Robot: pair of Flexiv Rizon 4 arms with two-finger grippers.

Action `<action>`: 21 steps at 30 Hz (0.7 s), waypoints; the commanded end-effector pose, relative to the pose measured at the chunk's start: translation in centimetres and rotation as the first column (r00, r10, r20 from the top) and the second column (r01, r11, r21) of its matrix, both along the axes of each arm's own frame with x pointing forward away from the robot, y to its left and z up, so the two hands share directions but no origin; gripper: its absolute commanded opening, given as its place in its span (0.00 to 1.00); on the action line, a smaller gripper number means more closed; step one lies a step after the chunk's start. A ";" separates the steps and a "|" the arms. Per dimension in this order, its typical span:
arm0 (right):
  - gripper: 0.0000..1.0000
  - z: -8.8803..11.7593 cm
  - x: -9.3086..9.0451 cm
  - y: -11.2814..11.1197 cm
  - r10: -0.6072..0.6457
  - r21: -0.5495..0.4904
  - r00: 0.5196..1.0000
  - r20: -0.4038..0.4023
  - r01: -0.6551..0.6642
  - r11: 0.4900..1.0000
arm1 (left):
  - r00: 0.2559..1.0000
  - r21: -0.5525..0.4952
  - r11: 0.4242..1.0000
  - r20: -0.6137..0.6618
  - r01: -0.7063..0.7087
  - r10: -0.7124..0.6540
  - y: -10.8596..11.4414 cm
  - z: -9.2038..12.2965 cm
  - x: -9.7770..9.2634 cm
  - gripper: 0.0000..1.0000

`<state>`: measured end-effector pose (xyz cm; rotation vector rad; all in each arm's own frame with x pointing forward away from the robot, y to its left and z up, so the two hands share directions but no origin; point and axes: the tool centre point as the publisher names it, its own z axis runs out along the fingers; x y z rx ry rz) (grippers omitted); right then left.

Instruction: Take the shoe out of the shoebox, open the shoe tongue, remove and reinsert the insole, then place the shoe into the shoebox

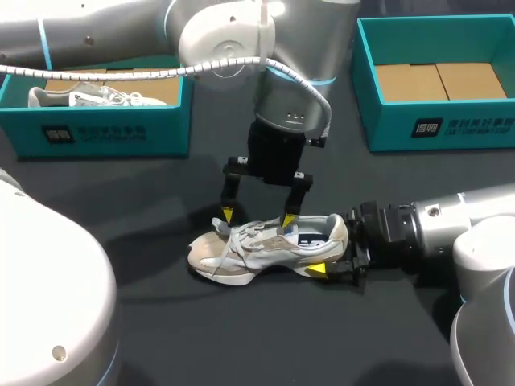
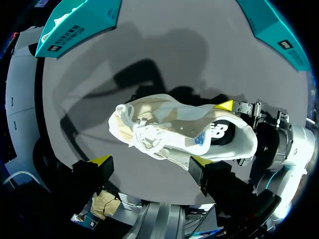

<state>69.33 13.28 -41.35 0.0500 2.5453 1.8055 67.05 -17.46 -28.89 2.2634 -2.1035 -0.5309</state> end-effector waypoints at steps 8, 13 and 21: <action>0.00 0.1 -0.1 0.0 0.000 -0.003 1.000 -0.001 0.000 1.000 | 0.999 0.033 0.998 0.022 -0.047 0.046 -2.6 -1.7 0.2 1.00; 0.00 0.1 -0.1 0.0 0.000 -0.003 1.000 -0.001 0.000 1.000 | 0.997 0.056 0.996 0.045 -0.068 0.066 -3.5 -2.4 0.0 1.00; 0.00 0.1 -0.1 0.0 0.000 -0.003 1.000 -0.001 0.000 1.000 | 0.995 0.090 0.992 0.057 -0.087 0.082 -4.4 -3.8 0.3 1.00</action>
